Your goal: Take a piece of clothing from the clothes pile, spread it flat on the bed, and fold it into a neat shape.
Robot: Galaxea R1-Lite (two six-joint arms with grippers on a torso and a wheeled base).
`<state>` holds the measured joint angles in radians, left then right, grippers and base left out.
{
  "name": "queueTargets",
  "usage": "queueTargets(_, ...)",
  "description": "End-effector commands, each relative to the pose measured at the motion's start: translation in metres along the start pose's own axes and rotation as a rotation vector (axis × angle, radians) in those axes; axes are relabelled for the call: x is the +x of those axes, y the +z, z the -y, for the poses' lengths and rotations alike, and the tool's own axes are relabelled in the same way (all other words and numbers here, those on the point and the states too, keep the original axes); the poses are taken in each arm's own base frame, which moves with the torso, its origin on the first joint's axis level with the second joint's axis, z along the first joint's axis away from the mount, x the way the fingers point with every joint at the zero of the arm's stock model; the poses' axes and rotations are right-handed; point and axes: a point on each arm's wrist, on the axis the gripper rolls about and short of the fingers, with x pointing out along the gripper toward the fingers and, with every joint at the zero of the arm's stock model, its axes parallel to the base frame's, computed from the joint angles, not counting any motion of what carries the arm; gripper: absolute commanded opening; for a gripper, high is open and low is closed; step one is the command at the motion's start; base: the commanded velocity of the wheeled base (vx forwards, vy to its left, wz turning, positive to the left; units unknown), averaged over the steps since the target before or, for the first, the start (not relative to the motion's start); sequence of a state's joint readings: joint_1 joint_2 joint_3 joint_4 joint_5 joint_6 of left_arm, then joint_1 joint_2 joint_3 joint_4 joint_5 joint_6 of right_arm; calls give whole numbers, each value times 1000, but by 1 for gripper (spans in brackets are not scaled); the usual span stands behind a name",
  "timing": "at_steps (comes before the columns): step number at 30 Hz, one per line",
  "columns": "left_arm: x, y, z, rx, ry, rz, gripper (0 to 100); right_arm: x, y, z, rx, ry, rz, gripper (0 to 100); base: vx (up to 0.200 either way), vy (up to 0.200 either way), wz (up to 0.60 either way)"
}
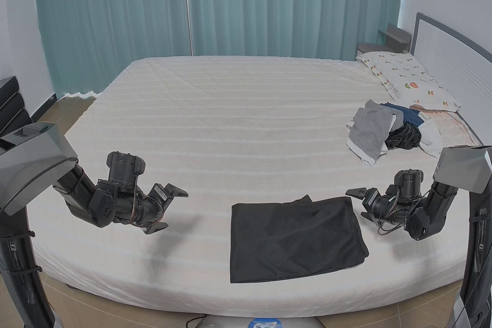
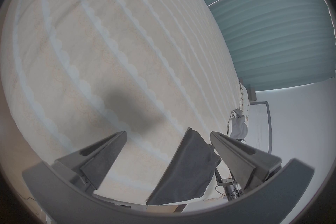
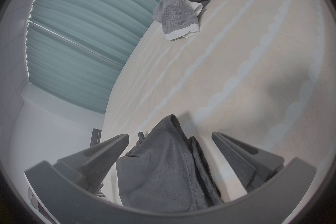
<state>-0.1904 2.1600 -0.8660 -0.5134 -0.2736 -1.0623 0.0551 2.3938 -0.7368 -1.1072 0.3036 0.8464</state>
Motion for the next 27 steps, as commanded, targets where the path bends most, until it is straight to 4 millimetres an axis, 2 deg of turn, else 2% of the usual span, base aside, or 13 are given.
queueTargets(1,2,-4,4,11,-7,-8,100,0,0,0,-1,-1,-1,100,0,-200,0)
queueTargets(10,5,-8,10,33,-23,-15,100,1,0,0,2,1,0,100,0,-200,0)
queueTargets(17,9,-22,11,105,-15,-52,100,1,-1,0,1,0,-2,100,0,0,0)
queueTargets(26,14,-34,-12,272,16,-75,100,1,-1,1,1,-2,-4,100,0,0,0)
queueTargets(27,15,-41,-20,321,8,-81,100,1,-1,1,1,-2,-4,100,0,0,0)
